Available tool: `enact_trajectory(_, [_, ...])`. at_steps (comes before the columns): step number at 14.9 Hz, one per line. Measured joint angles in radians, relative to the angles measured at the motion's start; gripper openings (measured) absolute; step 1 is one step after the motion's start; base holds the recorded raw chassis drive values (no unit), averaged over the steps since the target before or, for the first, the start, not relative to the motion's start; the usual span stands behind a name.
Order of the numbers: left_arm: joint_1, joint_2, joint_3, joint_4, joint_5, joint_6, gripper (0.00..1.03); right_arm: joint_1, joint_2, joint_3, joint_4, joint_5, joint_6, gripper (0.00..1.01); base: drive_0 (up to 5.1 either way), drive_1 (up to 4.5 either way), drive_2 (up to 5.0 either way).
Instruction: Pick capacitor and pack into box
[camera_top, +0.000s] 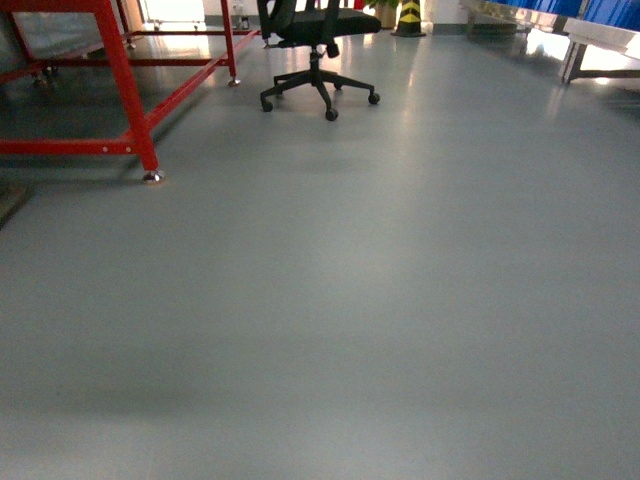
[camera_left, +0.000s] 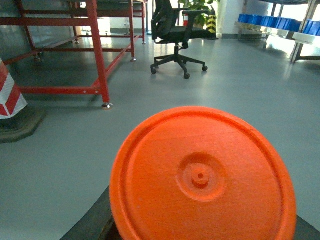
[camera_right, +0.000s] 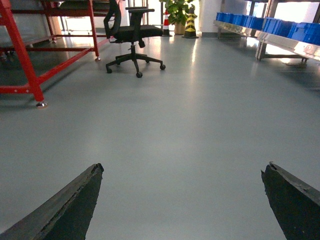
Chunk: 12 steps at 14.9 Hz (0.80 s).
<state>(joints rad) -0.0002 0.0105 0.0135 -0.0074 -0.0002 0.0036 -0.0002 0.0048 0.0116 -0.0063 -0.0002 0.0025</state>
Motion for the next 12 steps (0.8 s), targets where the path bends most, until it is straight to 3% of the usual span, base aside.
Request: enact_trajectory(12, [0.000, 0.000, 0.000, 0.002, 0.000, 0.000, 0.44, 0.000, 0.000, 0.000, 0.000, 0.000, 0.000, 0.98, -5.1, 2.37, 2.4])
